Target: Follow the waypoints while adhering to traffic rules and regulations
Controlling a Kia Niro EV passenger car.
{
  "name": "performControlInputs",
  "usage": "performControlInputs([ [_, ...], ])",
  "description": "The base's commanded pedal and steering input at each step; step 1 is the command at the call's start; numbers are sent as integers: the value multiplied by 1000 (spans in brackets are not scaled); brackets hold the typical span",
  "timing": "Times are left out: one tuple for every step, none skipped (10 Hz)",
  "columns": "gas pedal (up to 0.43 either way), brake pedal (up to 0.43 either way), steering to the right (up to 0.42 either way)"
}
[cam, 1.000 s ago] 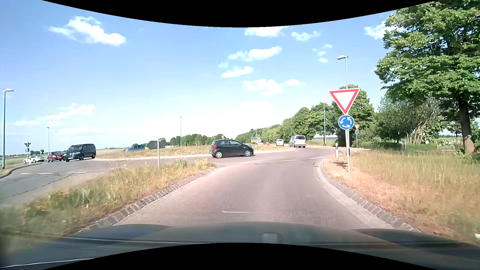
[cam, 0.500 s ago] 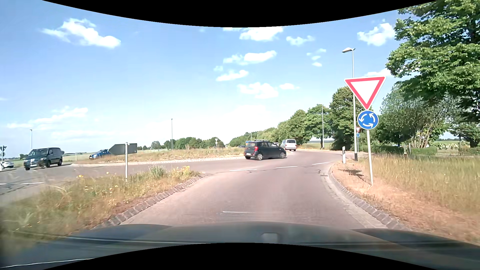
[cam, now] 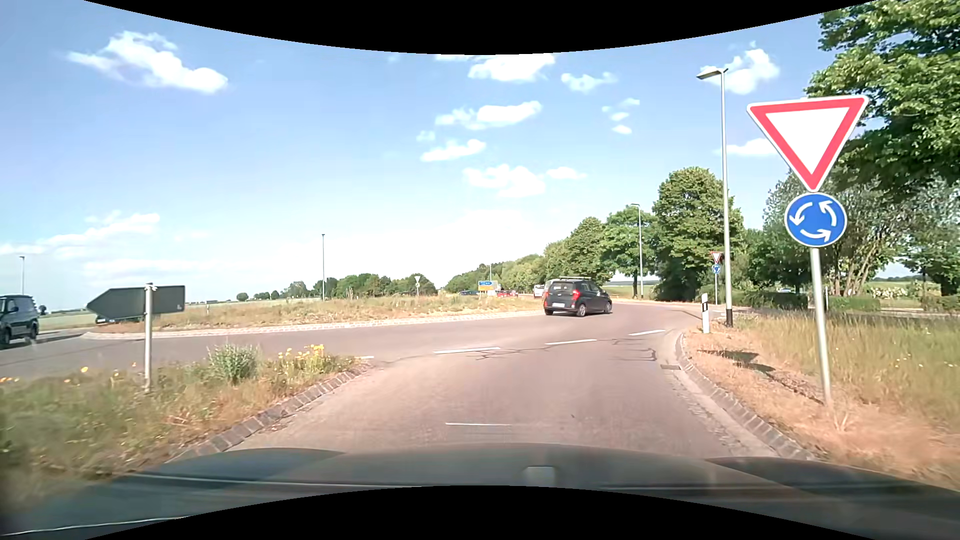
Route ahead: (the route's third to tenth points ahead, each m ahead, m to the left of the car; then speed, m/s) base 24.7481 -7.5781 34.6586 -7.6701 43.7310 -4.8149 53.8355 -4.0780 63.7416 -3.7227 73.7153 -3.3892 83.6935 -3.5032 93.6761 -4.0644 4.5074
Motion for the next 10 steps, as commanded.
performControlInputs([
  [429,12,69],
  [488,6,73],
  [531,6,77],
  [531,6,79],
  [520,6,85],
  [488,6,91],
  [409,6,102],
  [398,6,119],
  [398,6,130],
  [378,6,136],
])
